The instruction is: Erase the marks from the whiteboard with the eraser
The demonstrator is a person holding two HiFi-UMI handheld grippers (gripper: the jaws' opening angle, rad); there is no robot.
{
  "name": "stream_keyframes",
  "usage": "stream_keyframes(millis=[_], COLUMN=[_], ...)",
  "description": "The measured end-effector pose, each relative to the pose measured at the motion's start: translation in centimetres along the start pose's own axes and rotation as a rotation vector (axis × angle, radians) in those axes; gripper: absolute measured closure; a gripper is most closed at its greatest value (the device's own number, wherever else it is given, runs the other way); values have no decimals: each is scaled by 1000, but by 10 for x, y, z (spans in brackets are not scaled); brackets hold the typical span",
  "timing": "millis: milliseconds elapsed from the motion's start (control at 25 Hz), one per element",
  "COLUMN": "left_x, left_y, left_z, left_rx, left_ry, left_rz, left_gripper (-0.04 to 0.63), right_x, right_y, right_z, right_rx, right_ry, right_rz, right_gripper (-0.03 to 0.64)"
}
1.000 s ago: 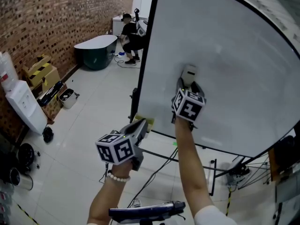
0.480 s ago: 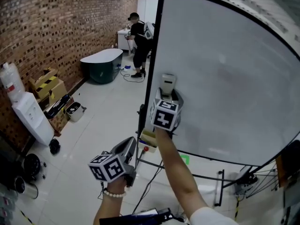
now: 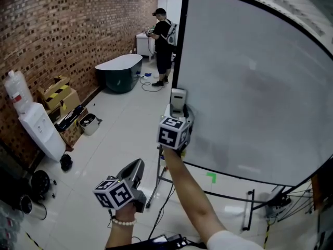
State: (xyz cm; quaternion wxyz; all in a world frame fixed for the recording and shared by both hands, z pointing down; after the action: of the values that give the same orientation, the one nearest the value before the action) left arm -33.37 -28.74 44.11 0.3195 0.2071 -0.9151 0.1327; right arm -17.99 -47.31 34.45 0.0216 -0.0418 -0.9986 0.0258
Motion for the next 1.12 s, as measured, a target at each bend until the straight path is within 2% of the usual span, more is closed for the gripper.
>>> stream_keyframes(millis=[320, 520, 720, 1120], left_x=[9, 12, 6, -18], left_y=[4, 3, 9, 2], left_z=[-13, -7, -2, -13], left_rx=[17, -2, -4, 11], left_ry=[-36, -69, -76, -61], left_rz=[29, 40, 25, -21], left_gripper=[606, 606, 606, 606], right_x=[6, 7, 4, -54], right_y=[-5, -10, -6, 23], right_z=[-47, -77, -80, -74], right_rx=[40, 74, 93, 82], right_ry=[-10, -23, -19, -40], right_rz=[-5, -2, -21, -80], right_gripper=[364, 365, 365, 365])
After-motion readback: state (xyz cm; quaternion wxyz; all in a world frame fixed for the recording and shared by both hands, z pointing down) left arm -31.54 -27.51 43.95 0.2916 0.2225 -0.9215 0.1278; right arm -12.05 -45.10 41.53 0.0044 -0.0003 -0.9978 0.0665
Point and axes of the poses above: the fingertips, and each gripper's own axes: y backward along the fingers, x to its left, z out of its top, the point moved 3 cm from there along y, backward along the fingers, and after that the axes turned 8 degrees about z, right-handed, at the moved point
